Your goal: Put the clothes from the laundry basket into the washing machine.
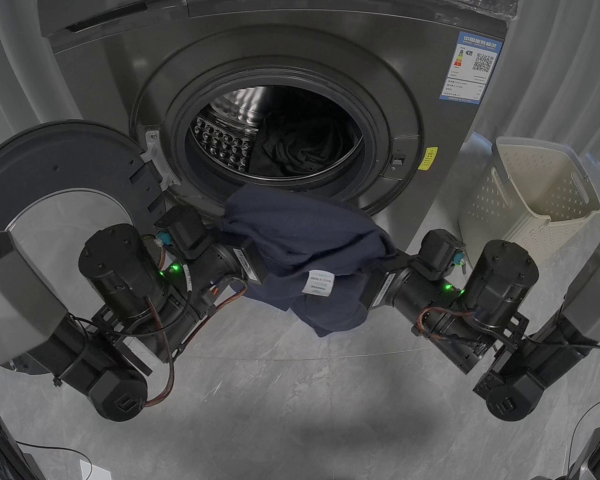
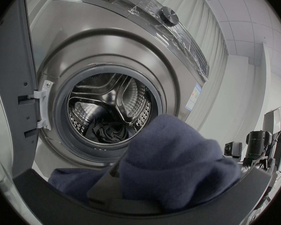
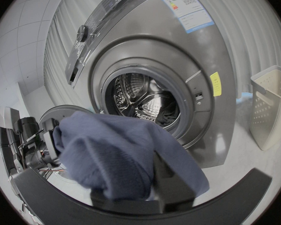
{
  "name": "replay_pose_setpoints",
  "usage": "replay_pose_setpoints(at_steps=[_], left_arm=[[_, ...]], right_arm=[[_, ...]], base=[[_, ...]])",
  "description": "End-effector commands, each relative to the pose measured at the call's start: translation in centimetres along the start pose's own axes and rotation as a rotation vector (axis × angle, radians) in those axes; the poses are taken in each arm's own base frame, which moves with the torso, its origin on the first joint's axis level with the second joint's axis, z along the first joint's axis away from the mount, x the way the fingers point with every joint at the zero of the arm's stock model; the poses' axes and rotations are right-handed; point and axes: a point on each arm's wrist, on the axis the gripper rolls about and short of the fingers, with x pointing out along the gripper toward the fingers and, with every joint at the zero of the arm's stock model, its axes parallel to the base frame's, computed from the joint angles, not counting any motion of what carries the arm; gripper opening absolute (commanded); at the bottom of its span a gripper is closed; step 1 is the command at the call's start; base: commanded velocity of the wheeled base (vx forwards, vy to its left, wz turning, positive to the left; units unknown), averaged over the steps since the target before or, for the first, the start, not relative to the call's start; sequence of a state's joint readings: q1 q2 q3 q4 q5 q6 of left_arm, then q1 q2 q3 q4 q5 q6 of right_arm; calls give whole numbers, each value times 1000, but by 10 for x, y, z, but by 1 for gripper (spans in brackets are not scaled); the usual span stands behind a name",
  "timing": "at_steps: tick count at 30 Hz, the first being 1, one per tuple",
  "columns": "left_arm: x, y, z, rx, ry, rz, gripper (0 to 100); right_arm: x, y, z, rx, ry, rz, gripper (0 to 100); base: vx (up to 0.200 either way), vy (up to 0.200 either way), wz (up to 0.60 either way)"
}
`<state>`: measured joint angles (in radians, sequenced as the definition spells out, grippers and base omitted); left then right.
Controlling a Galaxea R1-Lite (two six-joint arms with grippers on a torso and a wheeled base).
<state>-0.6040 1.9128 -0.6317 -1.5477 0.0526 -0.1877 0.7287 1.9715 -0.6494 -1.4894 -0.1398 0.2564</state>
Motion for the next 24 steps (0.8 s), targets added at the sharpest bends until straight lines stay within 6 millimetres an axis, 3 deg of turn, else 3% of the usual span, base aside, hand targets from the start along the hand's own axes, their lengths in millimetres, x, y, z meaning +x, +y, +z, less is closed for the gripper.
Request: replay_pose_setpoints(at_steps=[1, 6, 10, 13, 18, 21, 23, 24], left_arm=[[-8, -2, 8, -4, -10, -7, 0], [-16, -1, 10, -27, 3, 8, 0], [-23, 6, 17, -32, 8, 75, 0], [-29, 11, 23, -27, 15, 114, 0], [-43, 12, 30, -22, 20, 105, 0], [-57, 10, 24, -9, 74, 85, 0], [-58, 10, 23, -8, 78, 83, 0], [-66, 9, 17, 1, 113, 82, 0]], right_arm=[[0, 20, -7, 17, -2, 74, 100], [-39, 22, -25, -18, 143, 152, 100], [-84, 11, -44, -94, 335, 199, 100], [-103, 4, -48, -105, 406, 205, 100], [-102, -1, -29, -85, 327, 190, 100], [-92, -17, -11, -86, 238, 118, 100], [-91, -18, -10, -86, 232, 111, 100], [-85, -32, -4, -88, 203, 60, 100]], base=[[0, 0, 0], [0, 0, 0], [0, 0, 0], [0, 0, 0], [0, 0, 0], [0, 0, 0], [0, 0, 0], [0, 0, 0]])
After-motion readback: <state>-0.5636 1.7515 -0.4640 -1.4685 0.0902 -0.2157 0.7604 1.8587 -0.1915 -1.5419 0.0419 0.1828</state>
